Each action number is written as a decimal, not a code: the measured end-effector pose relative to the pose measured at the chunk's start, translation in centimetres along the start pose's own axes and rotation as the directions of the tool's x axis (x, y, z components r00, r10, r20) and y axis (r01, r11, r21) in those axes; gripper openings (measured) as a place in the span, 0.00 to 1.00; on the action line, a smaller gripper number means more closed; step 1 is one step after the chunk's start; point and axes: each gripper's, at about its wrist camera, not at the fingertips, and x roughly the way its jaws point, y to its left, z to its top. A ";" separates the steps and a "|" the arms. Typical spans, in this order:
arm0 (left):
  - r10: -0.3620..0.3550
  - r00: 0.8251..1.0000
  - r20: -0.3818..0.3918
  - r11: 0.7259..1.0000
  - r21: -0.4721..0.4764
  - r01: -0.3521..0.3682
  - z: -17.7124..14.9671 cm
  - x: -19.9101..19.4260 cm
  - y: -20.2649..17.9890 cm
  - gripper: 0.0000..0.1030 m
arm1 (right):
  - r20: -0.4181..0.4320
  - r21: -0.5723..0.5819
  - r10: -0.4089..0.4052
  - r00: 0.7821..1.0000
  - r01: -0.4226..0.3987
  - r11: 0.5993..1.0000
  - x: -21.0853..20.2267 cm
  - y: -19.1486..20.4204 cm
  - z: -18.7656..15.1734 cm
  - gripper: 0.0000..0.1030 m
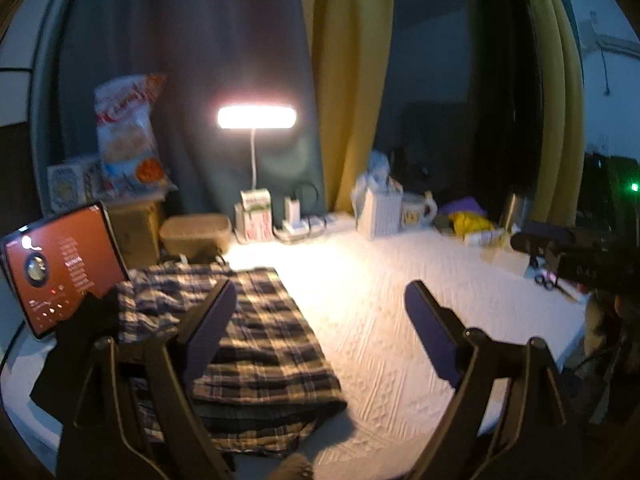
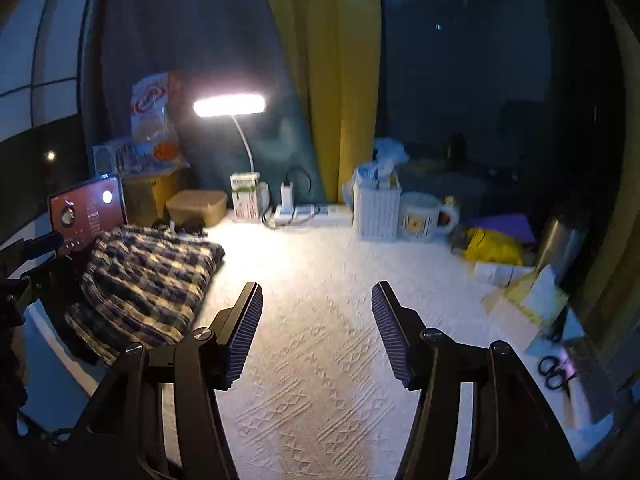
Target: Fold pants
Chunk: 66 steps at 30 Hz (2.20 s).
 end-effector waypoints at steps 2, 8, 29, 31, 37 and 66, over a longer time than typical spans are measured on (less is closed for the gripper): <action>0.018 0.999 0.046 1.000 -0.005 -0.018 0.3 -1.1 -0.1 0.85 | 0.022 -0.001 0.006 1.000 -0.006 1.000 -0.8 0.4 0.2 0.58; 0.085 0.992 0.094 0.996 0.018 -0.087 0.8 -2.5 -0.8 0.85 | 0.080 0.016 0.024 0.996 -0.026 1.000 -2.4 1.9 -0.2 0.58; 0.147 0.981 0.130 0.989 -0.035 -0.144 -0.5 -4.0 -0.5 0.85 | 0.125 0.014 -0.013 0.992 0.011 1.000 -3.4 2.8 -0.4 0.69; 0.156 0.981 0.116 0.988 -0.030 -0.153 -0.6 -3.7 -0.6 0.85 | 0.120 0.017 -0.017 0.993 0.015 1.000 -3.2 2.7 -0.4 0.70; 0.143 0.986 0.086 0.989 -0.042 -0.140 -1.1 -3.1 -0.6 0.85 | 0.106 0.020 -0.026 0.994 0.024 1.000 -2.9 2.6 -0.7 0.70; 0.149 0.986 0.080 0.988 -0.047 -0.146 -1.4 -3.1 -1.0 0.85 | 0.084 0.014 -0.022 0.996 0.021 1.000 -2.3 2.7 -1.2 0.70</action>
